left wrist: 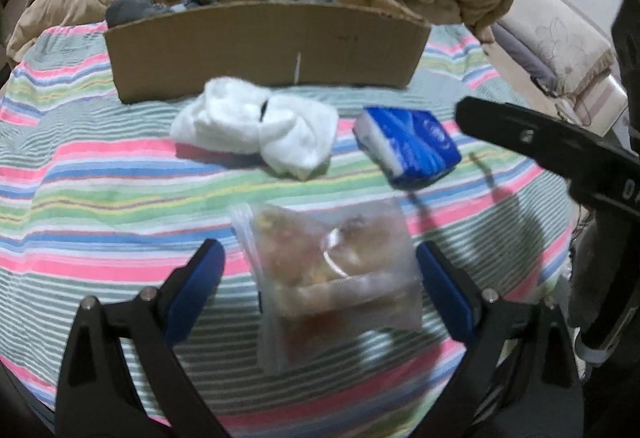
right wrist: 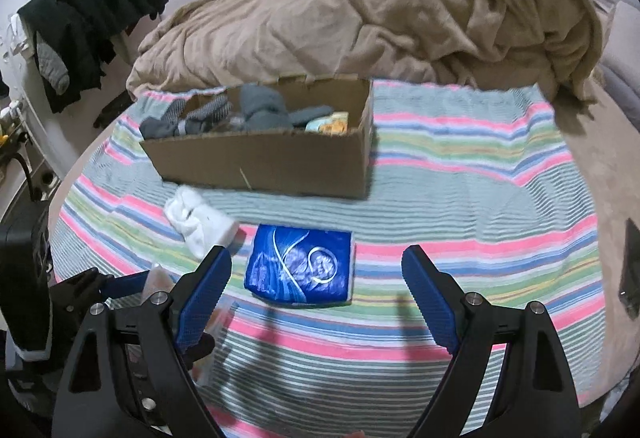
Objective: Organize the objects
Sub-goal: 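Lift the snack bag with the left tool while the right tool grasps the blue packet, then carry the snack bag and blue packet into the box and open both tools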
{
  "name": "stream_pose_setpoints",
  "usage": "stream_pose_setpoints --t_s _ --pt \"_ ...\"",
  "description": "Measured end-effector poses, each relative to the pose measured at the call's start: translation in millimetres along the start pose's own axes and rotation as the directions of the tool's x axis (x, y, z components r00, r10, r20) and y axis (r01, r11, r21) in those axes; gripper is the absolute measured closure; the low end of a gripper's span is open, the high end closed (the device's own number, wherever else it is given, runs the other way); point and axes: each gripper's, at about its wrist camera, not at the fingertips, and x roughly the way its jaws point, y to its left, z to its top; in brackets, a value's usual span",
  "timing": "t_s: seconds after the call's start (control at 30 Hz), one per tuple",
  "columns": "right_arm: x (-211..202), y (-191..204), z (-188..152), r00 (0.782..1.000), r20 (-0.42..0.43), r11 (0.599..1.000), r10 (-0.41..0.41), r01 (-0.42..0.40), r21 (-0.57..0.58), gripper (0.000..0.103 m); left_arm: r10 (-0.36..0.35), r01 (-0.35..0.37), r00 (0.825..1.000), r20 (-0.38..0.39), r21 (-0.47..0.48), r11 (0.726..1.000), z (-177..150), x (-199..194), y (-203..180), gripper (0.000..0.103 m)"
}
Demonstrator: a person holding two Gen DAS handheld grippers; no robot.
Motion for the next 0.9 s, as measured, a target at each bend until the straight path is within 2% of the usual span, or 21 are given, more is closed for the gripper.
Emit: stream_pose_setpoints --t_s 0.1,0.27,0.33,0.43,0.5,0.73,0.9 --pt "15.1 1.1 -5.0 1.0 -0.027 1.0 0.016 -0.015 0.012 0.014 0.003 -0.003 1.0 0.008 0.006 1.0 -1.8 0.9 0.0 0.007" --pt "38.1 5.1 -9.0 0.997 -0.068 1.0 0.027 -0.026 0.011 0.014 0.015 -0.015 1.0 0.027 0.007 1.0 -4.5 -2.6 6.6 0.022" --pt "45.1 8.0 -10.4 0.996 -0.085 1.0 0.03 -0.03 0.006 0.014 0.017 -0.017 0.999 0.032 0.007 1.0 -4.6 -5.4 9.3 0.031" --pt "56.2 11.7 -11.9 0.993 -0.114 1.0 0.005 -0.006 -0.003 0.015 0.015 -0.016 0.999 0.039 0.008 1.0 -5.1 -10.0 13.6 0.037" --pt "57.9 13.2 -13.3 0.994 -0.113 1.0 -0.004 0.003 -0.001 0.025 0.011 -0.012 0.999 0.041 0.009 1.0 -5.5 -12.8 14.4 0.038" --pt "47.3 11.7 -13.1 0.995 -0.098 1.0 0.006 -0.005 0.008 0.031 -0.002 0.001 0.998 0.059 0.01 1.0 -3.5 -25.3 13.9 0.039" --pt "32.8 15.6 -7.9 0.997 -0.075 1.0 0.005 -0.005 0.003 0.031 -0.012 0.012 0.996 0.091 0.002 1.0 0.7 -45.7 17.9 0.039"
